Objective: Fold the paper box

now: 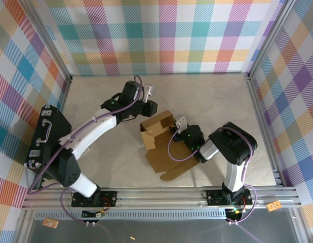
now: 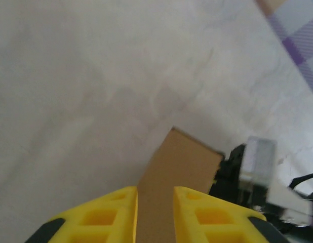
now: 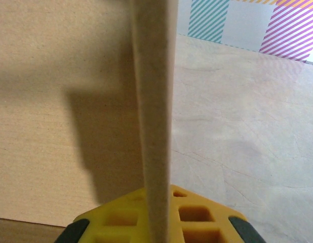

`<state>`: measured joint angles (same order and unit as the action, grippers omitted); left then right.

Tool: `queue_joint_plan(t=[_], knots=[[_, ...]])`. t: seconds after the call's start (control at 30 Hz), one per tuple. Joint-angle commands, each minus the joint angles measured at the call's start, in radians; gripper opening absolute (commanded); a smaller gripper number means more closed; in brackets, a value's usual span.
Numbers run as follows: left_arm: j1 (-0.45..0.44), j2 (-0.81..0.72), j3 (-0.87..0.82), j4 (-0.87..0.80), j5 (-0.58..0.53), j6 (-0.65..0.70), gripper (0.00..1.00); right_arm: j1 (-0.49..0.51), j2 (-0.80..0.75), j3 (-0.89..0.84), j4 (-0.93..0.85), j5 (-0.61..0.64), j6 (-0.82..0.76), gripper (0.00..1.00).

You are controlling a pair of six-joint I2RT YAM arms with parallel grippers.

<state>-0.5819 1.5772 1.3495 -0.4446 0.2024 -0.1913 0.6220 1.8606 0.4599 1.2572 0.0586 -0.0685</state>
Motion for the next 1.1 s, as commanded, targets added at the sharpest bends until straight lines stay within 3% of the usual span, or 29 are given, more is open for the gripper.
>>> queue_joint_plan(t=[0.0,0.1,0.23,0.33,0.4,0.5,0.53,0.6,0.7,0.73,0.9,0.97,1.07], knots=[[-0.007,0.057,0.001,0.008,0.110,-0.046,0.22,0.006,-0.012,-0.010,-0.028,-0.030,-0.022,0.16],[-0.015,0.102,0.022,-0.012,0.096,-0.024,0.22,0.006,-0.021,0.003,-0.046,-0.034,-0.022,0.22],[-0.019,0.134,0.025,-0.033,0.069,-0.004,0.24,0.007,-0.038,0.056,-0.133,-0.029,-0.013,0.21],[-0.019,0.131,0.021,-0.028,0.046,0.003,0.26,0.011,-0.020,0.058,-0.103,-0.022,-0.009,0.02],[-0.019,0.101,0.030,-0.023,0.025,0.006,0.31,0.015,-0.017,0.040,-0.081,-0.001,-0.006,0.00],[0.001,-0.033,0.020,0.016,-0.046,-0.016,0.42,0.013,-0.010,0.025,-0.073,0.045,-0.006,0.00],[0.013,-0.096,0.006,0.020,-0.084,-0.024,0.51,0.015,-0.009,0.022,-0.078,0.061,-0.001,0.00],[0.019,-0.234,-0.056,0.013,-0.227,-0.004,0.60,0.015,-0.006,0.016,-0.078,0.078,0.018,0.00],[0.018,-0.468,-0.275,0.013,-0.469,0.041,0.67,0.015,0.001,0.012,-0.093,0.095,0.063,0.00],[0.017,-0.547,-0.371,0.024,-0.502,0.057,0.67,0.015,0.011,0.008,-0.074,0.093,0.073,0.00],[0.017,-0.786,-0.738,0.129,-0.363,0.176,0.76,0.016,0.014,0.018,-0.098,0.089,0.092,0.00],[0.019,-0.786,-0.812,0.198,-0.322,0.215,0.77,0.016,0.004,0.020,-0.107,0.089,0.094,0.00],[0.019,-0.672,-0.828,0.295,-0.156,0.333,0.76,0.016,-0.022,0.033,-0.153,0.090,0.098,0.00]])
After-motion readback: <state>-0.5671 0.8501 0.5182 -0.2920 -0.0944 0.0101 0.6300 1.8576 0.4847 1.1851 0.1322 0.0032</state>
